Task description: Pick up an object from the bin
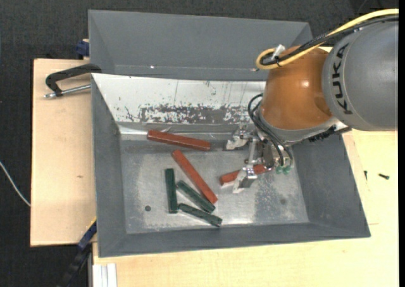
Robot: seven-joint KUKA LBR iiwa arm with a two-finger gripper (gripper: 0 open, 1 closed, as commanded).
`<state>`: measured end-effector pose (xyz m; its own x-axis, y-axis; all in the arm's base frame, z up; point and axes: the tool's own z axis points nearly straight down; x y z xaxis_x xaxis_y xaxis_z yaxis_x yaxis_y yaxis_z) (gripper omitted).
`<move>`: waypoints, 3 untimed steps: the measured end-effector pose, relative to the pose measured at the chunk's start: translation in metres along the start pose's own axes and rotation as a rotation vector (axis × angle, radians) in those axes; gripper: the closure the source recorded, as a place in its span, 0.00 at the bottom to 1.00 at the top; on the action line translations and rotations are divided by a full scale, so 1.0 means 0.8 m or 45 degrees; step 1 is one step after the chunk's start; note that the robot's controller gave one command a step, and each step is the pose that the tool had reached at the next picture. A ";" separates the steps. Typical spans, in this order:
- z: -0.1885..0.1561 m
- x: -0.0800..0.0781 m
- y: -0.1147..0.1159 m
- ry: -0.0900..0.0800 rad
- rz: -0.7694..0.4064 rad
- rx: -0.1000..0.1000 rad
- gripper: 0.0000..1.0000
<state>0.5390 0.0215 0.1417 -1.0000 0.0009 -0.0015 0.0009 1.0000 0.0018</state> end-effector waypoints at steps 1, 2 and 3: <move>0.000 0.000 0.000 0.000 0.000 0.000 0.00; 0.079 0.010 -0.013 -0.001 0.122 0.000 1.00; 0.082 0.011 -0.013 -0.005 0.122 0.000 0.00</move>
Offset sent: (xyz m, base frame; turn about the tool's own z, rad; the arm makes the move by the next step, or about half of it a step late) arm -0.0108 -0.0111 -0.0690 0.0966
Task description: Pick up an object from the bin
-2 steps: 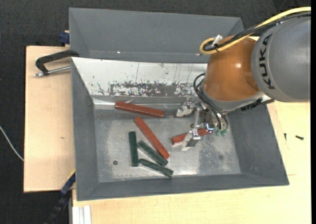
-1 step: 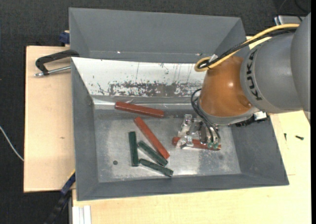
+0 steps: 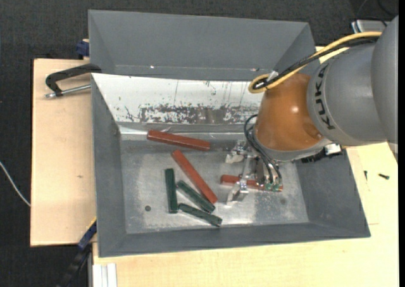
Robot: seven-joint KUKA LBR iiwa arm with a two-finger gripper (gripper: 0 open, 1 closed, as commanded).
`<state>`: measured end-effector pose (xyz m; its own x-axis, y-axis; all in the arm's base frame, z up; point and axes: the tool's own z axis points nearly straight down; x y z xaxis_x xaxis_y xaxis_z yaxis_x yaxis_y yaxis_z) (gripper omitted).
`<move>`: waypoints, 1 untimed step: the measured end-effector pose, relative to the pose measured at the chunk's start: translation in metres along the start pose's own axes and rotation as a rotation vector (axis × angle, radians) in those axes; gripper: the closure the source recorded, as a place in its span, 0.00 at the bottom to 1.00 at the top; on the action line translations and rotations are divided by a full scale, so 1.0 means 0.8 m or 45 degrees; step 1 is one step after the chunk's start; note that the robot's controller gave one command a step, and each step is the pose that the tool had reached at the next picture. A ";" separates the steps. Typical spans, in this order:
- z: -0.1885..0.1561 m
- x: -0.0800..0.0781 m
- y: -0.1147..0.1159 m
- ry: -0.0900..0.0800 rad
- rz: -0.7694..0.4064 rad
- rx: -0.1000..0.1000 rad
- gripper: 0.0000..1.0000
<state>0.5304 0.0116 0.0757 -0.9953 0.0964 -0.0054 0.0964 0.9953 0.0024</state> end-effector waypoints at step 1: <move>-0.003 0.000 0.000 0.007 -0.001 0.000 1.00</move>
Offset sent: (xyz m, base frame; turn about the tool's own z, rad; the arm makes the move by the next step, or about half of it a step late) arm 0.0000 0.0000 0.0000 0.0000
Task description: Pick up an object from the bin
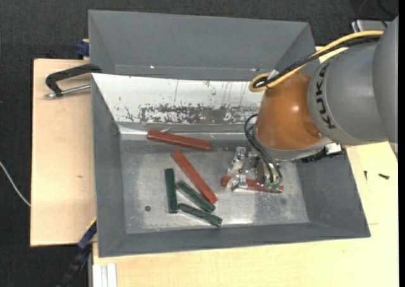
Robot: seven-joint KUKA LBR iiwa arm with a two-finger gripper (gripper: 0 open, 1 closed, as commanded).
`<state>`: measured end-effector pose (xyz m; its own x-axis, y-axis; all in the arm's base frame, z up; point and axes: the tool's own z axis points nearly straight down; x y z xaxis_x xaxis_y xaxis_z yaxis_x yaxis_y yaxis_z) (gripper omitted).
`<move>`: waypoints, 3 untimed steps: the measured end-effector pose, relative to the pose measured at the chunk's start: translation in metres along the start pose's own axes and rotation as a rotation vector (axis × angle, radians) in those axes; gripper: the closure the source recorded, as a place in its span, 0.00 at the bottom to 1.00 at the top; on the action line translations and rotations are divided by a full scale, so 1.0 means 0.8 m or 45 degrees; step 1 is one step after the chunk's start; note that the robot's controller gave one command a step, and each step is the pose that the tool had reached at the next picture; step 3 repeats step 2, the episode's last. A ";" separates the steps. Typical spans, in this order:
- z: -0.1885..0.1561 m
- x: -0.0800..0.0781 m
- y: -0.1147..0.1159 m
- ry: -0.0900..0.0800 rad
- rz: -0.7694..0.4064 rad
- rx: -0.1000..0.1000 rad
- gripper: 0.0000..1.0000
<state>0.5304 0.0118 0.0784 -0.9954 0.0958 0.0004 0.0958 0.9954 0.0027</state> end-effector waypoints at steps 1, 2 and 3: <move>0.000 0.000 0.000 0.000 0.000 0.000 1.00; -0.173 -0.010 -0.022 -0.007 0.079 0.001 1.00; -0.173 -0.010 -0.022 -0.007 0.079 0.001 1.00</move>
Offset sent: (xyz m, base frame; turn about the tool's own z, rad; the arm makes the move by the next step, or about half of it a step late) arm 0.0053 -0.0193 0.1371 0.0634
